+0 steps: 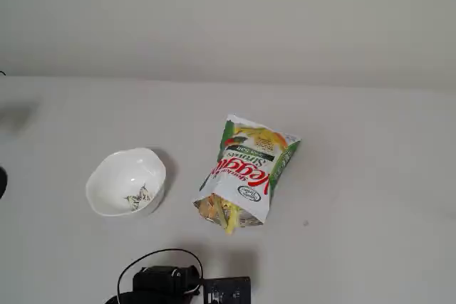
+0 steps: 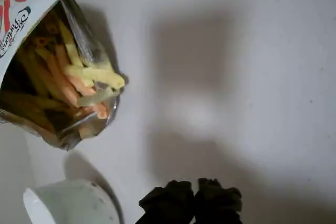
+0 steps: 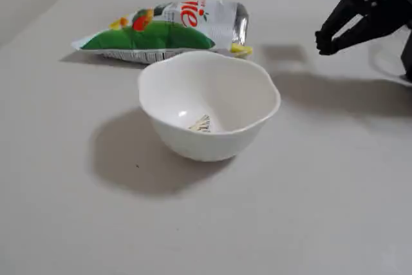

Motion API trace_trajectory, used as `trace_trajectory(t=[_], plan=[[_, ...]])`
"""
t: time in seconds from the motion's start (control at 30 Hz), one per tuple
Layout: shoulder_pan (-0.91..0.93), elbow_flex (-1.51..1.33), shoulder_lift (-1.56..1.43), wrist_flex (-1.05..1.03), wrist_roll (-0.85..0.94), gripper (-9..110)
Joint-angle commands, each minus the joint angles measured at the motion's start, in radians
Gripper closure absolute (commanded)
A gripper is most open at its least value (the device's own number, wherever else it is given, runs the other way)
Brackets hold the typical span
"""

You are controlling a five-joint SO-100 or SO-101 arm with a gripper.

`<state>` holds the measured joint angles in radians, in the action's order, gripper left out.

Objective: Pick up veggie straw from inside of open veggie straw packet and place it inside the bowl on the left side of the veggie straw packet

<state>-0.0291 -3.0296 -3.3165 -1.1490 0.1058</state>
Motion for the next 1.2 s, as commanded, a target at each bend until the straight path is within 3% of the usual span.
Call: trace_trajectory(t=[0.0, 0.7, 1.0, 1.17], plan=[[0.011, 0.003, -0.008, 0.002, -0.008, 101], [-0.046, -0.002, -0.008, 0.028, 0.028, 101], [-0.055, -0.044, -0.008, 0.210, 0.721, 92], [-0.035, -0.026, 0.023, 0.360, 1.011, 85]])
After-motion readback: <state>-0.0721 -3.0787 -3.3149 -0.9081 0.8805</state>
